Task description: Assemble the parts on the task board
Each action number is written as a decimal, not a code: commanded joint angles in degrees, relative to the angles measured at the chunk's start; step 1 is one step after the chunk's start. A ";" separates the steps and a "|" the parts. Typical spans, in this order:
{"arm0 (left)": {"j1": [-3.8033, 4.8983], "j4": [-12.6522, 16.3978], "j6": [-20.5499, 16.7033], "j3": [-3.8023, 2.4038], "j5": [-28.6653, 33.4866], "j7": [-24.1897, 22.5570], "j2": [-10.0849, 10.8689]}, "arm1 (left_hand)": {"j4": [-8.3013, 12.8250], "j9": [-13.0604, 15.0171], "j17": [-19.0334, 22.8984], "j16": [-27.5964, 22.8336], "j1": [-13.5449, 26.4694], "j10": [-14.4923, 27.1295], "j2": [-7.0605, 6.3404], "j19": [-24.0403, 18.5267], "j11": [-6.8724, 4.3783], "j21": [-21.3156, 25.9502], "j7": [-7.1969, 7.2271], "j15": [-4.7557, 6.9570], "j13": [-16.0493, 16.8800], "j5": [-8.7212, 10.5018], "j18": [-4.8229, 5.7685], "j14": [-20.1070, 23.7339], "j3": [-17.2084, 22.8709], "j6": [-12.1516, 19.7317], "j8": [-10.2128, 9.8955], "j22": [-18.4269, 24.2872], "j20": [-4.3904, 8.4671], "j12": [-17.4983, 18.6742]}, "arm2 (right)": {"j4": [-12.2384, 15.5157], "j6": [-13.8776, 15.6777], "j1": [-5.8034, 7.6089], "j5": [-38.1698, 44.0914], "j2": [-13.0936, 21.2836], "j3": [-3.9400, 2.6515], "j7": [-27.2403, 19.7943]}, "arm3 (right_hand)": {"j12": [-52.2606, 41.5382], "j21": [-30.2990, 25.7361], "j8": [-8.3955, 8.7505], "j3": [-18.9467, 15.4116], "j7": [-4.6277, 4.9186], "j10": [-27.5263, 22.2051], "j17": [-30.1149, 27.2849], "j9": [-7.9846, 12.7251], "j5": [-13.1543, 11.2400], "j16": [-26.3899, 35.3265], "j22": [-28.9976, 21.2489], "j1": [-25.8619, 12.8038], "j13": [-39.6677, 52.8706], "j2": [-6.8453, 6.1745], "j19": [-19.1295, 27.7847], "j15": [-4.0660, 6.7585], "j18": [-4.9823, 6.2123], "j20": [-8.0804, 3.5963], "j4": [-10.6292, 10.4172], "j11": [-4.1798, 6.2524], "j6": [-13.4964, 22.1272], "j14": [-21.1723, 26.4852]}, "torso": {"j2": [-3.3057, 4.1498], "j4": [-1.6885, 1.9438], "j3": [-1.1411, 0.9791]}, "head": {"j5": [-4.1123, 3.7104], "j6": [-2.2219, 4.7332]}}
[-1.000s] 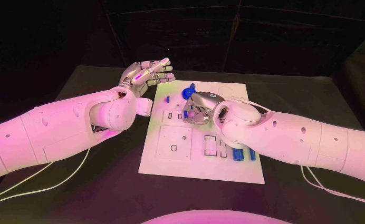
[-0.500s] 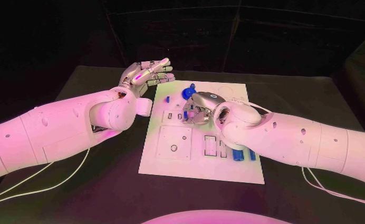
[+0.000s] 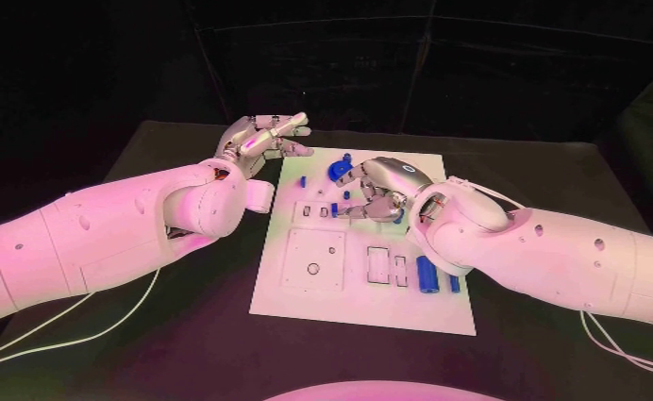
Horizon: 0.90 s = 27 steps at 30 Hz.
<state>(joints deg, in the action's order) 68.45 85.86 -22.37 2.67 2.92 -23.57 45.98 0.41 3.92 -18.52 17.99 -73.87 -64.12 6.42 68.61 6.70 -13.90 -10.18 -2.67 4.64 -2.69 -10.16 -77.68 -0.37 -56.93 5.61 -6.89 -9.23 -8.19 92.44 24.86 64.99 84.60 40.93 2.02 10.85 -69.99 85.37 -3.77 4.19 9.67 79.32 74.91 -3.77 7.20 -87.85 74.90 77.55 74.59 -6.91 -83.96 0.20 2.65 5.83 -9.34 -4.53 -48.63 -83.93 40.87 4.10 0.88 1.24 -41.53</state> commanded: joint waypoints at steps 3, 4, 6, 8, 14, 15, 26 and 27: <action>0.35 0.31 -1.55 -0.08 -8.42 12.43 0.42 | -0.75 0.81 -12.91 14.70 1.44 -5.92 -0.82 6.22 -2.05 -4.71 1.40 2.34 2.03 -0.19 -0.16 -6.34 -0.71 -3.42 1.45 -2.63 2.44 -2.93 | 2.72 -1.35 2.51 -12.60 4.22 -0.80 -5.91 | 1.01 -0.67 -0.74 -0.53 -0.16 -0.77 9.79 -0.33 1.17 0.92 2.94 1.40 -0.55 1.21 -0.15 -0.20 -0.08 0.26 0.01 0.15 -1.82 -4.74 | -0.01 -0.02 -0.13 | 0.04 0.17; 0.44 0.30 -0.92 -0.08 -9.94 14.36 0.48 | -1.00 1.11 -21.46 23.73 2.05 -7.13 -1.27 6.78 -2.52 -5.94 2.17 2.58 3.21 -0.20 -0.22 -6.54 -1.14 -3.91 2.03 -3.51 3.07 -4.60 | 3.04 -1.70 3.00 -13.88 5.12 -1.10 -6.08 | 1.06 -0.71 -0.94 -0.53 -0.25 -0.81 9.66 -0.38 1.58 1.02 2.89 1.83 -0.59 1.67 -0.12 -0.13 -0.07 0.22 0.14 0.22 -2.30 -4.70 | -0.06 -0.10 -0.13 | 0.00 0.20; 0.78 0.01 1.12 -0.09 -13.99 19.26 0.52 | -2.37 2.03 -36.46 39.60 4.47 -9.49 -1.86 8.22 -3.52 -8.80 3.03 3.40 6.13 -0.47 -0.03 -7.60 -2.46 -5.00 3.47 -5.47 3.82 -8.69 | 3.17 -2.12 4.06 -15.66 6.60 -1.55 -6.34 | 1.01 -0.74 -1.31 -0.58 -0.42 -0.77 9.54 -0.48 2.00 1.11 2.85 2.39 -0.57 2.06 -0.10 -0.02 -0.06 0.14 0.40 0.38 -3.04 -4.67 | -0.26 -0.28 -0.24 | 0.04 0.12; 1.71 -0.62 3.78 -0.08 -18.29 24.34 0.45 | -3.05 3.17 -47.11 50.56 5.58 -9.16 -2.05 8.59 -3.90 -12.08 3.28 3.74 9.97 -0.28 0.08 -7.36 -3.27 -4.88 4.71 -7.94 4.64 -13.22 | 2.84 -2.39 5.27 -17.13 7.73 -1.82 -6.52 | 1.05 -0.77 -1.46 -0.69 -0.50 -0.77 9.42 -0.50 2.32 1.19 2.80 2.58 -0.61 2.22 -0.08 0.05 -0.05 0.09 0.50 0.46 -3.35 -4.64 | -0.40 -0.25 -0.29 | -0.16 0.19; 4.45 -2.23 9.99 -0.06 -31.90 36.49 -0.26 | -5.94 8.99 -66.37 68.24 8.17 -4.75 -1.47 10.78 -5.34 -38.13 4.68 5.50 28.78 -0.18 2.88 -10.59 -6.69 -3.74 10.35 -34.67 5.82 -34.30 | 2.52 -2.61 7.34 -19.27 9.98 -2.14 -5.04 | 1.19 -1.21 -1.64 -1.01 -0.61 -0.80 8.45 -0.49 2.96 1.79 1.85 2.72 -0.74 2.34 0.38 0.15 0.15 -0.01 0.57 0.57 -3.71 -4.40 | -1.14 -0.48 -0.73 | 0.05 -0.04; 4.84 -2.39 10.41 -0.06 -34.02 38.15 -0.45 | -6.42 9.72 -69.10 70.27 8.56 -5.79 -1.38 13.02 -5.73 -45.49 4.94 5.61 33.20 -0.21 3.91 -11.54 -7.16 -3.67 11.03 -43.40 6.12 -38.58 | 2.61 -2.55 7.51 -19.43 10.23 -2.16 -4.56 | 1.19 -1.32 -1.68 -1.12 -0.64 -0.79 8.28 -0.47 3.41 1.92 1.65 2.84 -0.75 2.36 0.47 0.20 0.19 -0.04 0.64 0.61 -3.79 -4.35 | -1.24 -0.48 -0.83 | 0.05 -0.06; 7.75 -5.08 20.01 -0.06 -49.57 51.05 -4.16 | -10.19 17.64 -71.48 72.01 10.54 -7.22 -0.57 16.67 -6.67 -62.03 5.99 6.46 49.89 -0.19 6.45 -12.32 -11.55 -1.11 17.21 -63.29 7.05 -54.20 | 3.07 -2.12 8.12 -20.07 10.95 -2.23 -1.19 | 1.05 -1.57 -1.87 -1.54 -0.78 -0.62 7.86 -0.41 5.15 2.24 1.23 3.31 -0.68 2.61 0.64 0.36 0.26 -0.16 0.87 0.77 -4.15 -4.26 | -1.65 -0.90 -1.14 | 0.37 -0.39; 7.87 -5.44 20.66 -0.06 -50.95 51.57 -4.66 | -10.31 18.07 -71.48 72.01 10.51 -7.72 -0.53 16.79 -6.78 -62.55 6.07 6.54 50.90 -0.16 6.57 -12.32 -11.78 -1.18 17.61 -63.99 7.07 -55.07 | 3.16 -2.08 8.13 -20.25 10.96 -2.23 -0.93 | 1.04 -1.57 -1.88 -1.55 -0.79 -0.62 7.87 -0.40 5.20 2.24 1.22 3.35 -0.68 2.61 0.64 0.36 0.26 -0.17 0.90 0.78 -4.17 -4.27 | -1.61 -0.83 -1.13 | 0.34 -0.39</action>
<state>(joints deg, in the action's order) 76.18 80.79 -7.60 2.65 -38.69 21.76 41.63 -9.97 21.75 -74.95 89.83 -63.72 -71.56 5.93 83.89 -0.07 -76.19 -4.19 3.42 55.04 -2.89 -4.29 -84.09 -11.86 -58.33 22.98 -70.53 -2.29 -62.83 95.31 22.96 72.96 65.70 51.91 -0.14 8.20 -69.11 84.03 -5.31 2.92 8.92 78.59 74.90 -4.19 12.18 -85.98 74.90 80.15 73.90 -4.29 -83.74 0.20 2.65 5.61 -8.40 -4.19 -52.50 -83.93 39.28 3.26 -0.18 1.55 -41.92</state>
